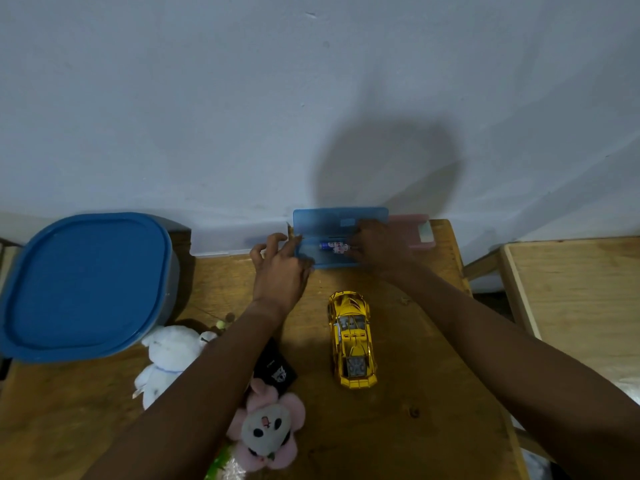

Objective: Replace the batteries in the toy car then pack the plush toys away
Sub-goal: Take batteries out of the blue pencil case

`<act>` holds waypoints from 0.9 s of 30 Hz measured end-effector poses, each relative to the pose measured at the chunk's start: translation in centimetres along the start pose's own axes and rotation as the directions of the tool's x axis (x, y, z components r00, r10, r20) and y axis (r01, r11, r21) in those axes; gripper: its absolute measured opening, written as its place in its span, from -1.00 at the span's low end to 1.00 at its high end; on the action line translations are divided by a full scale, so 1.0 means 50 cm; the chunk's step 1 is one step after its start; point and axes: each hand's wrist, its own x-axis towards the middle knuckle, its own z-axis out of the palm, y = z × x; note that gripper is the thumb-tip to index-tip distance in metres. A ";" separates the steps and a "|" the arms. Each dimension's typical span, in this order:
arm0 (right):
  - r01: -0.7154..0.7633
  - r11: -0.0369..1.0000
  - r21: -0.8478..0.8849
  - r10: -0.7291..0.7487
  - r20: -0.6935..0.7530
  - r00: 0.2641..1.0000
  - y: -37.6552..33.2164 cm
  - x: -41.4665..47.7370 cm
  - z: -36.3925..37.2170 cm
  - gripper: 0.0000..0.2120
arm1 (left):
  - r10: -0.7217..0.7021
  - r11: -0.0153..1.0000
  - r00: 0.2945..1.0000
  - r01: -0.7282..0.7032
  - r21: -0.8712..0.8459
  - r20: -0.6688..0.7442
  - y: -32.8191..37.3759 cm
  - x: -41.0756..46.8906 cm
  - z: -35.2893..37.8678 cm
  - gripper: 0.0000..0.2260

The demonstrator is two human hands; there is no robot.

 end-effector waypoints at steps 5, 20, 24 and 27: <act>0.061 0.973 -0.220 -0.066 -0.012 0.998 -0.055 0.016 0.000 -0.77 | 0.010 1.000 1.000 -0.010 0.002 -0.012 -0.001 -0.001 -0.002 -0.82; 0.070 0.979 -0.189 -0.043 0.143 0.989 -0.057 0.052 -0.001 -0.61 | -0.027 0.999 0.999 0.028 0.019 -0.020 -0.007 0.001 0.009 -0.84; 0.039 0.985 -0.165 -0.009 0.176 0.984 -0.050 0.041 -0.003 -0.55 | -0.036 0.999 0.999 0.036 0.020 -0.008 -0.006 0.000 0.007 -0.82; -0.016 0.999 0.035 0.010 0.164 0.986 -0.032 0.021 -0.006 -0.64 | -0.038 0.999 0.999 0.038 0.037 0.001 -0.003 0.000 0.002 -0.81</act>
